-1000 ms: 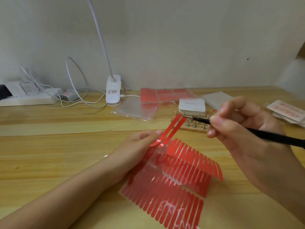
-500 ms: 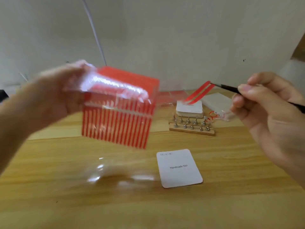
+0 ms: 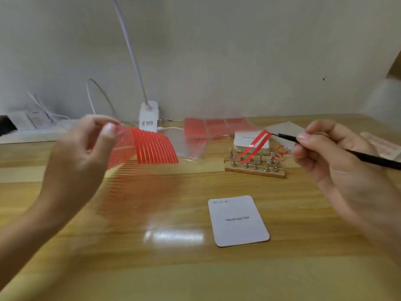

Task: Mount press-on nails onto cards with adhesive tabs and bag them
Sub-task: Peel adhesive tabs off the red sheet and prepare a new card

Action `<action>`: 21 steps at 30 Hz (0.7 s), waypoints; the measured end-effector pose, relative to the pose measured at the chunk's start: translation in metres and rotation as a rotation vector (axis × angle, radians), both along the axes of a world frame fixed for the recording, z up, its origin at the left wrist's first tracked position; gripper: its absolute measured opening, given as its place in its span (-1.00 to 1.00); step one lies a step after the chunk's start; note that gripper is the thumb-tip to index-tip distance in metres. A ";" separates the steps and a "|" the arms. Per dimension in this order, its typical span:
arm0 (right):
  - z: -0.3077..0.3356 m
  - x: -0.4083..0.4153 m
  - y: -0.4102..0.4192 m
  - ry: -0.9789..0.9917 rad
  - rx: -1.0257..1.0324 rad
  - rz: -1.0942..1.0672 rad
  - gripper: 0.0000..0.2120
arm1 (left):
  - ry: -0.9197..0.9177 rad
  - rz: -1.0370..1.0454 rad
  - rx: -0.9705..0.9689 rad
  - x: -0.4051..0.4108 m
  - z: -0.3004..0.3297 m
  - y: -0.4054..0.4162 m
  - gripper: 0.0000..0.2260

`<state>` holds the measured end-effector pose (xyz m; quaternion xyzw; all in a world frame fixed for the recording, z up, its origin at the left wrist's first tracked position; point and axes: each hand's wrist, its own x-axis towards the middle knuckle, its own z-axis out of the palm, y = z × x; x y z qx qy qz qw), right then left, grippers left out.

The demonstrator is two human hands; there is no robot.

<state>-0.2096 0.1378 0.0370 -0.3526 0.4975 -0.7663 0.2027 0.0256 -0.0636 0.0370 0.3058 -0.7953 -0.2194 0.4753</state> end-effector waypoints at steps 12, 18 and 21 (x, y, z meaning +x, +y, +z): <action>-0.005 0.005 0.001 0.005 0.054 0.012 -0.89 | -0.801 -0.022 -0.355 -0.009 -0.037 0.048 -0.61; -0.009 0.007 -0.001 -0.018 0.063 0.023 -0.90 | -0.610 -0.226 -0.155 -0.024 -0.030 0.044 -0.61; -0.011 0.010 -0.001 -0.038 0.062 0.042 -0.89 | -0.324 -0.430 0.152 -0.042 -0.021 0.055 -0.71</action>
